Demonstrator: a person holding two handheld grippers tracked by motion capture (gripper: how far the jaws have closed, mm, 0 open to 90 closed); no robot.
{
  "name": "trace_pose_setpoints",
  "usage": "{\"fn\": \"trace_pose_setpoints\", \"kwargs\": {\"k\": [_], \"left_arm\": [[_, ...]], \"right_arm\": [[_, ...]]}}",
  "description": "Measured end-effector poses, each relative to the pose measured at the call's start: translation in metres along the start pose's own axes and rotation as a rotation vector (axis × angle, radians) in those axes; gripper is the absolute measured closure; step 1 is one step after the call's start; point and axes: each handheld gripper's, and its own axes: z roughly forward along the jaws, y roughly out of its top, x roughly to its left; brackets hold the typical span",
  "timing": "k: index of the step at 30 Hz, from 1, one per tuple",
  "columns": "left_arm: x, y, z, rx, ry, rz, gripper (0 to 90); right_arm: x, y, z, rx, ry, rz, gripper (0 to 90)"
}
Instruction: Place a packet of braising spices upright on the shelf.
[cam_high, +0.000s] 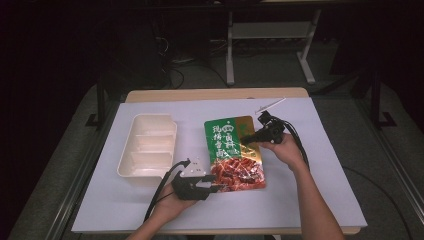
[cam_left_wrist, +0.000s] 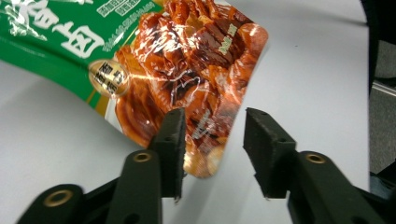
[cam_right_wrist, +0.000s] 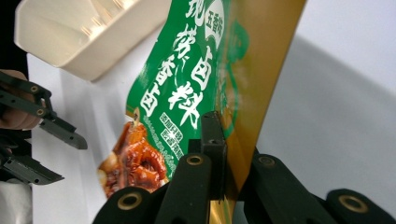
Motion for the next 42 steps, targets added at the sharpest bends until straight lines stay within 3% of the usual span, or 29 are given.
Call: {"fn": "trace_pose_setpoints", "kwargs": {"k": [11, 17, 25, 42], "left_arm": [[-0.004, -0.016, -0.024, -0.045, 0.028, 0.012, 47.3], [-0.007, -0.023, -0.030, -0.059, 0.027, 0.005, 45.9], [-0.014, -0.030, -0.034, -0.071, 0.030, 0.033, 42.9], [-0.012, -0.038, -0.043, -0.112, 0.034, 0.029, 37.7]], "right_arm": [[0.023, 0.004, -0.020, -0.064, -0.020, -0.048, 89.5], [0.036, 0.012, -0.027, -0.085, -0.034, -0.082, 89.5], [0.053, 0.023, -0.035, -0.118, -0.054, -0.121, 89.7], [0.083, 0.053, -0.035, -0.154, -0.101, -0.201, 89.9]]}}
